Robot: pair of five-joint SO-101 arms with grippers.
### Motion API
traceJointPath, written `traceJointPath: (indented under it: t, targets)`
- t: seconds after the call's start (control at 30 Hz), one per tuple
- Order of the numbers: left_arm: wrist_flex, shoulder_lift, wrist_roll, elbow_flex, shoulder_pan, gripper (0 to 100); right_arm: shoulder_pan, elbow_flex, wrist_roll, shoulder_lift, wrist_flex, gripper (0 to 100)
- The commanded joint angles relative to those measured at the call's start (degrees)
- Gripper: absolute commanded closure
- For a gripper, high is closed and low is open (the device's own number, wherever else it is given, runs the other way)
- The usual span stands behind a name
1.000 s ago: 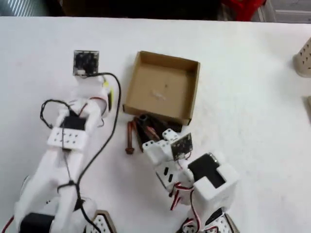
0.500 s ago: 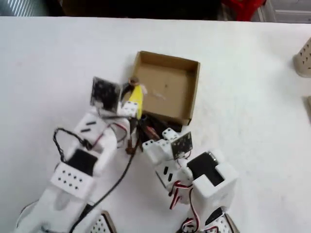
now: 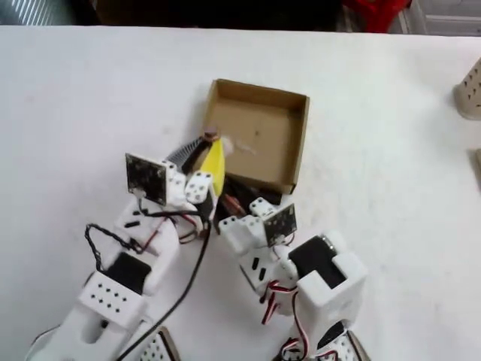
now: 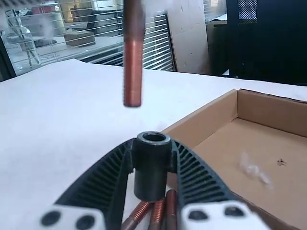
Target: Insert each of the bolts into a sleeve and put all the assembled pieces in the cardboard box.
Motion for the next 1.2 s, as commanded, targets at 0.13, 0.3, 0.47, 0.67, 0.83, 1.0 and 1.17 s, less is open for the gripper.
traceJointPath:
  t: [0.13, 0.3, 0.47, 0.67, 0.83, 1.0, 1.17]
  targets:
    - [-12.7, -1.4, 0.8, 5.8, 0.7, 98, -0.5, -1.2, 0.5, 0.0, -1.2, 98.2]
    - [-12.9, -1.3, 0.8, 5.8, 0.7, 98, -0.5, -1.2, 0.5, 0.0, -1.2, 98.2]
    - [-13.0, -1.3, 0.4, 5.8, 0.9, 98, -0.5, -1.1, 0.5, 0.0, -1.2, 98.2]
    - [-19.7, 6.0, 0.4, 3.6, 0.6, 98, -0.6, -1.1, 0.5, 0.0, -1.2, 98.2]
    - [-25.1, 16.1, 0.4, 2.1, 0.6, 98, -0.6, -1.1, 0.5, 0.0, -1.2, 98.2]
    - [-25.7, 17.6, 0.4, 2.3, -0.2, 98, -0.6, -1.1, 0.5, 0.0, -1.2, 98.2]
    - [-25.3, 17.6, 0.4, 4.0, -0.3, 98, -0.6, -1.1, 0.5, 0.0, -1.2, 98.2]
